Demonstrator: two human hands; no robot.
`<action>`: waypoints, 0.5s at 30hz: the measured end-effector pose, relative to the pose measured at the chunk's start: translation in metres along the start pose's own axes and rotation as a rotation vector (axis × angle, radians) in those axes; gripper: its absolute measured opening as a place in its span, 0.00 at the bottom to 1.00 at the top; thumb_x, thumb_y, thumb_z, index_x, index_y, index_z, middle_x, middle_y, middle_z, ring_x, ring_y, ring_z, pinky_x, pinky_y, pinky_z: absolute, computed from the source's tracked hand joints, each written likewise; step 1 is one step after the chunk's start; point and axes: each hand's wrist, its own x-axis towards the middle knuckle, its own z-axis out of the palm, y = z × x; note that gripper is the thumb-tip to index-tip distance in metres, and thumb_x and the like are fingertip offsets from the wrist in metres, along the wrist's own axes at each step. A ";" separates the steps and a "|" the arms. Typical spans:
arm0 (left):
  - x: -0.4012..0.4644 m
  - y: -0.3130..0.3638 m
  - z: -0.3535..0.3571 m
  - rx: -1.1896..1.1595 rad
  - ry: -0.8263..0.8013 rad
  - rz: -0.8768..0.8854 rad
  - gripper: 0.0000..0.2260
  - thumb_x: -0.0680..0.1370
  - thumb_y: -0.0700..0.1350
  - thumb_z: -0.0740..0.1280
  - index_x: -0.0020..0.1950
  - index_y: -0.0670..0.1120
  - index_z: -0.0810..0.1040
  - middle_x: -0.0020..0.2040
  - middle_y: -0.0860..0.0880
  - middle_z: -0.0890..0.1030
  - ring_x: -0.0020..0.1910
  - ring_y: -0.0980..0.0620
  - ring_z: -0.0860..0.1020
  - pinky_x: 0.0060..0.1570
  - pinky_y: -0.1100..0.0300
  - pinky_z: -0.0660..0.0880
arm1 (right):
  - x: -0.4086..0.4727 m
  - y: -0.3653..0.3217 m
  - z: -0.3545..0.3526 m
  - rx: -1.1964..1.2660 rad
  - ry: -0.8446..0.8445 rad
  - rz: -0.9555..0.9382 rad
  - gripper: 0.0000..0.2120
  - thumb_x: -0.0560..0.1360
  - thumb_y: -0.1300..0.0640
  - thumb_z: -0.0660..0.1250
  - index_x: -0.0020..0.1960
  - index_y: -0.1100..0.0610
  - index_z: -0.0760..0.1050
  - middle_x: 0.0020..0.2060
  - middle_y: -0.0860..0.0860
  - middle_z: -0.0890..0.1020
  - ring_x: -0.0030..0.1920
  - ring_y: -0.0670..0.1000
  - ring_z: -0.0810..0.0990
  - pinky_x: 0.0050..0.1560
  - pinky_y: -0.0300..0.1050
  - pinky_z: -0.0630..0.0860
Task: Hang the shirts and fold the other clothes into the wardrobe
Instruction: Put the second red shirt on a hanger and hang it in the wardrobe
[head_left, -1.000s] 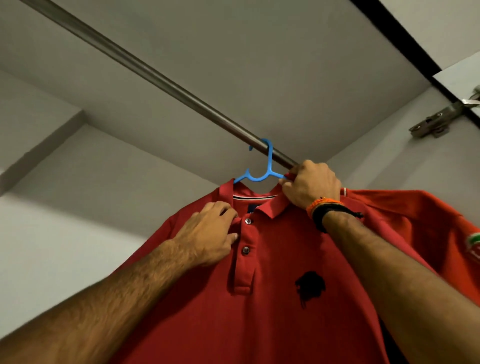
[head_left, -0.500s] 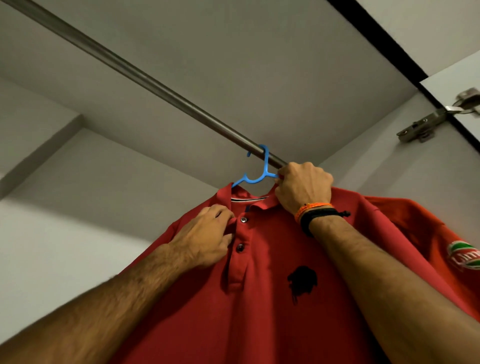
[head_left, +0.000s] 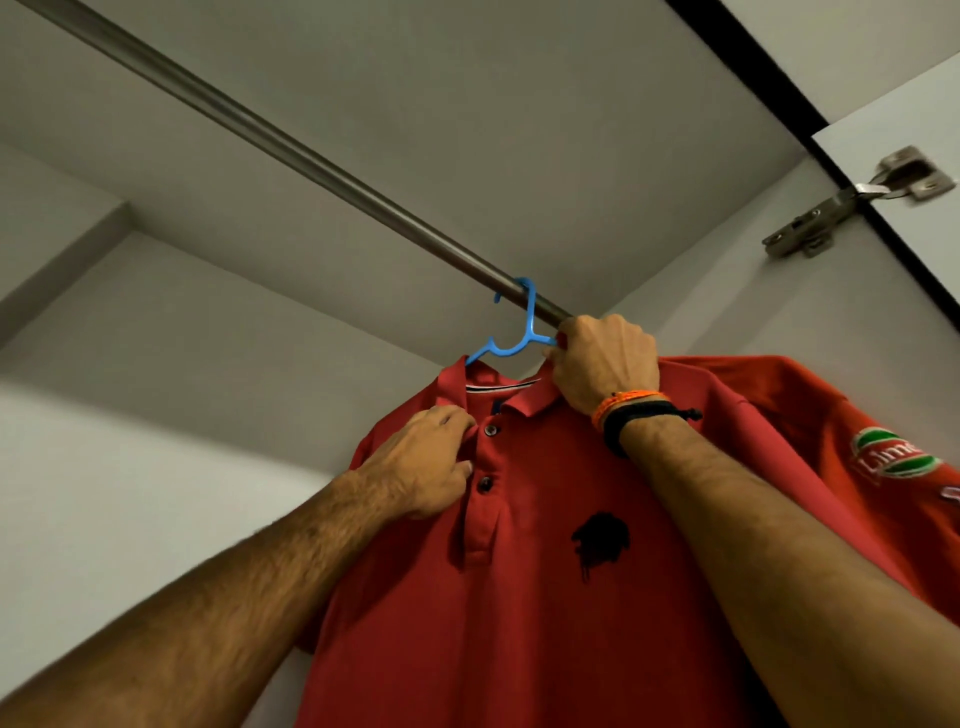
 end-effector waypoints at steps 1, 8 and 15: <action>-0.003 0.001 -0.001 0.001 0.013 -0.002 0.22 0.77 0.46 0.66 0.70 0.45 0.68 0.71 0.47 0.69 0.71 0.48 0.66 0.72 0.57 0.60 | -0.002 0.000 0.000 0.011 0.002 -0.022 0.13 0.79 0.50 0.63 0.55 0.57 0.78 0.48 0.59 0.80 0.48 0.63 0.79 0.42 0.50 0.69; -0.026 0.010 -0.016 0.021 0.074 -0.041 0.27 0.79 0.44 0.65 0.77 0.44 0.61 0.77 0.44 0.62 0.76 0.46 0.60 0.75 0.52 0.58 | -0.035 -0.001 -0.010 -0.042 0.045 -0.137 0.19 0.78 0.49 0.60 0.64 0.59 0.71 0.62 0.58 0.75 0.62 0.60 0.71 0.59 0.55 0.66; -0.059 0.031 -0.030 0.014 0.036 -0.095 0.27 0.81 0.54 0.62 0.77 0.45 0.61 0.77 0.44 0.63 0.75 0.44 0.62 0.73 0.49 0.61 | -0.067 -0.005 -0.034 -0.024 -0.046 -0.165 0.26 0.77 0.49 0.60 0.72 0.60 0.66 0.70 0.57 0.69 0.69 0.59 0.65 0.66 0.55 0.63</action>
